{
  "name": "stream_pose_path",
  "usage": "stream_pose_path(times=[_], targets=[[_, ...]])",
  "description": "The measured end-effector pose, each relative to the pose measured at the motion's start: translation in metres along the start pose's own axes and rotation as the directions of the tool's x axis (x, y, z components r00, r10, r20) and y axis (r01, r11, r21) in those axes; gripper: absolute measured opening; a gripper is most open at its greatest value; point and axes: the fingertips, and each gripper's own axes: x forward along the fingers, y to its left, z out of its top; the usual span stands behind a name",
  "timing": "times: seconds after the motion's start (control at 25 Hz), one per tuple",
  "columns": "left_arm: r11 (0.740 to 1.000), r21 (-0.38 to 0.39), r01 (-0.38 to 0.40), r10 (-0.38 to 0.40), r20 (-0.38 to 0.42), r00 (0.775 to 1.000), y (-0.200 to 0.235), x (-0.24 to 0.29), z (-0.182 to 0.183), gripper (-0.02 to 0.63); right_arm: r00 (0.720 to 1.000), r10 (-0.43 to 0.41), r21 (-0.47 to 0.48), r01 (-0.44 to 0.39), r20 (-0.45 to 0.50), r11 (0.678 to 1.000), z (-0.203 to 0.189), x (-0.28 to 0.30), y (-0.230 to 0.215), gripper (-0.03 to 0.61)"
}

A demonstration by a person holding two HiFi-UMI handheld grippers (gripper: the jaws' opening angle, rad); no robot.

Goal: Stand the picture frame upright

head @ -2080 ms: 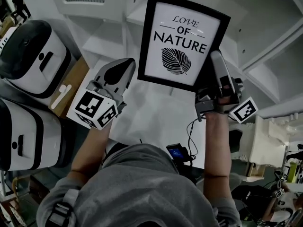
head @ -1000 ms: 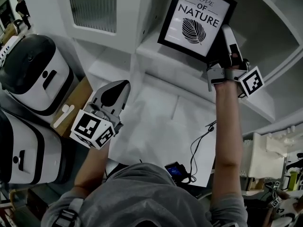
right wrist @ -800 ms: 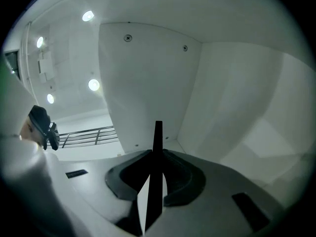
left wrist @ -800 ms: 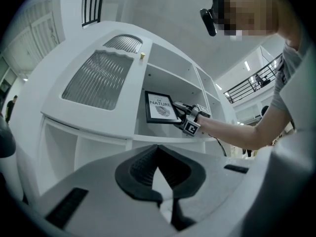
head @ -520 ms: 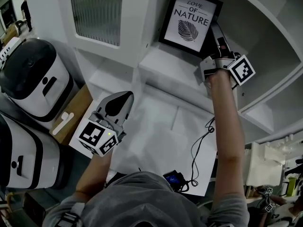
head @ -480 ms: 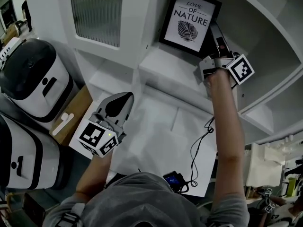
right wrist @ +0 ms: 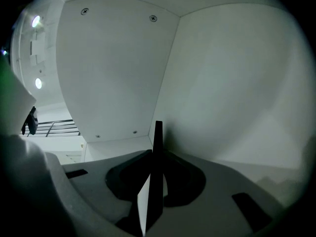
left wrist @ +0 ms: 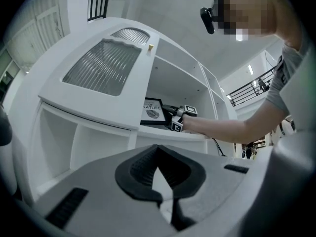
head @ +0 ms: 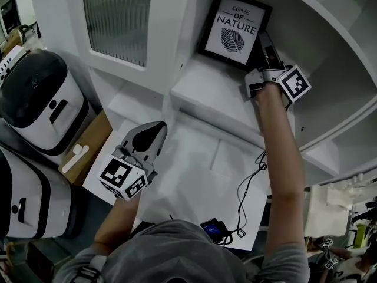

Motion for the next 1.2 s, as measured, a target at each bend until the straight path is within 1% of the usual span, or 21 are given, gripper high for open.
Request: stream_pose_path(times=[0.16,0.28,0.4,0.6,0.72,1.0,1.12,1.2], targets=[[1.0,-0.01,0.018,-0.018,-0.001,1.0,-0.004,0.006,-0.005,0.006,1.0,-0.025,-0.054,0.024,-0.018,0.998,-0.004,0.001,-0.007,0.081],[1.0,-0.015,0.026,-0.026,-0.001,1.0,-0.004,0.007,-0.006,0.006,0.994,-0.102,-0.095,0.097,-0.047,0.991,-0.008,0.001,-0.019,0.081],[0.999,-0.023,0.023,-0.023,-0.003,1.0,-0.002,0.006,-0.006,0.006,0.985,-0.151,-0.187,0.132,-0.088,0.973,-0.009,0.003,-0.024,0.084],[0.999,-0.031,0.019,-0.019,-0.008,1.0,0.001,0.006,-0.009,0.006,0.973,-0.181,-0.285,0.135,-0.144,0.949,-0.013,0.005,-0.029,0.086],[0.999,-0.036,0.019,-0.019,-0.007,1.0,0.002,0.007,-0.01,0.006,0.964,-0.209,-0.351,0.14,-0.167,0.926,-0.016,0.006,-0.029,0.091],[0.999,-0.045,0.016,-0.016,-0.004,1.0,0.006,0.004,-0.011,0.006,0.939,-0.255,-0.429,0.138,-0.229,0.893,-0.023,0.0,-0.037,0.098],[0.999,-0.05,0.019,-0.019,-0.002,1.0,0.003,0.003,-0.01,0.006,0.92,-0.277,-0.449,0.13,-0.279,0.884,-0.03,-0.002,-0.04,0.1],[0.998,-0.051,0.024,-0.024,-0.001,1.0,0.001,0.003,-0.008,0.006,0.912,-0.287,-0.471,0.125,-0.292,0.874,-0.031,-0.001,-0.038,0.098]])
